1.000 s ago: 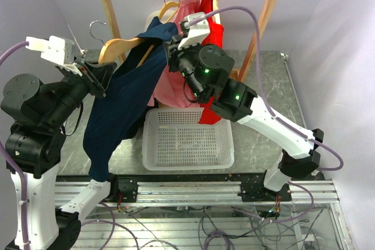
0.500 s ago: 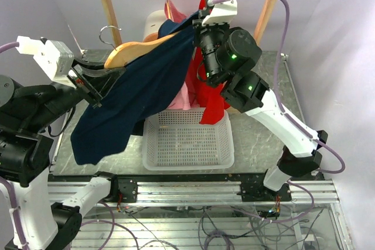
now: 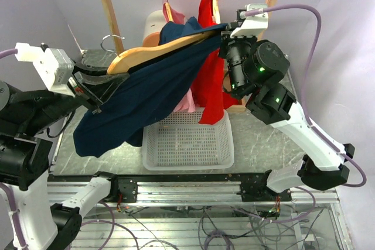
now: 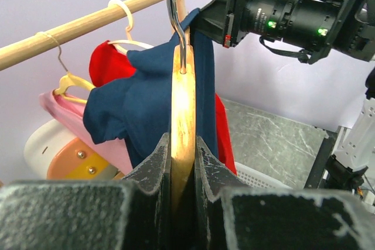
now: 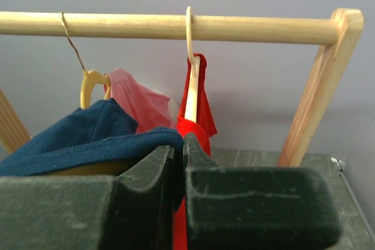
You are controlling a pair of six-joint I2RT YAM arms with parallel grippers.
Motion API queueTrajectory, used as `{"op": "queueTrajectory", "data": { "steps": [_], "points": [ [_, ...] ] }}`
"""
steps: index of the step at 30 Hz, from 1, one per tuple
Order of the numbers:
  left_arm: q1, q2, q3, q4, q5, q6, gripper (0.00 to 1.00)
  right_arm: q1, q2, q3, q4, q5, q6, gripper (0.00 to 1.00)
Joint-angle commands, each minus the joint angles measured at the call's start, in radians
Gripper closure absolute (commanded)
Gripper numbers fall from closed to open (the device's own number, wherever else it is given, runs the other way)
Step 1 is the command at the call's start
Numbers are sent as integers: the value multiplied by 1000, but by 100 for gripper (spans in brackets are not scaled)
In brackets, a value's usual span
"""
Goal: Remove the t-shirt from the hanger
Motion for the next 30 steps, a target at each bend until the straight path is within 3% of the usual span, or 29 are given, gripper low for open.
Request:
{"op": "queueTrajectory", "data": {
  "steps": [1, 6, 9, 14, 23, 30],
  "points": [
    [1, -95, 7, 130, 81, -6, 93, -95, -89, -31, -69, 271, 2, 100],
    [1, -97, -37, 259, 285, -72, 93, -97, -100, -34, -71, 281, -17, 100],
    [2, -105, -68, 328, 320, -124, 93, -96, -96, -25, -67, 287, -28, 100],
    [2, -137, -95, 347, 122, -107, 93, -95, -109, -11, -236, 208, 147, 100],
    [1, -170, -236, 584, -278, -186, 93, -76, -87, 34, -453, -539, 393, 100],
    [1, -125, -277, 575, -525, -208, 87, 24, 10, 112, -510, -795, 380, 100]
  ]
}}
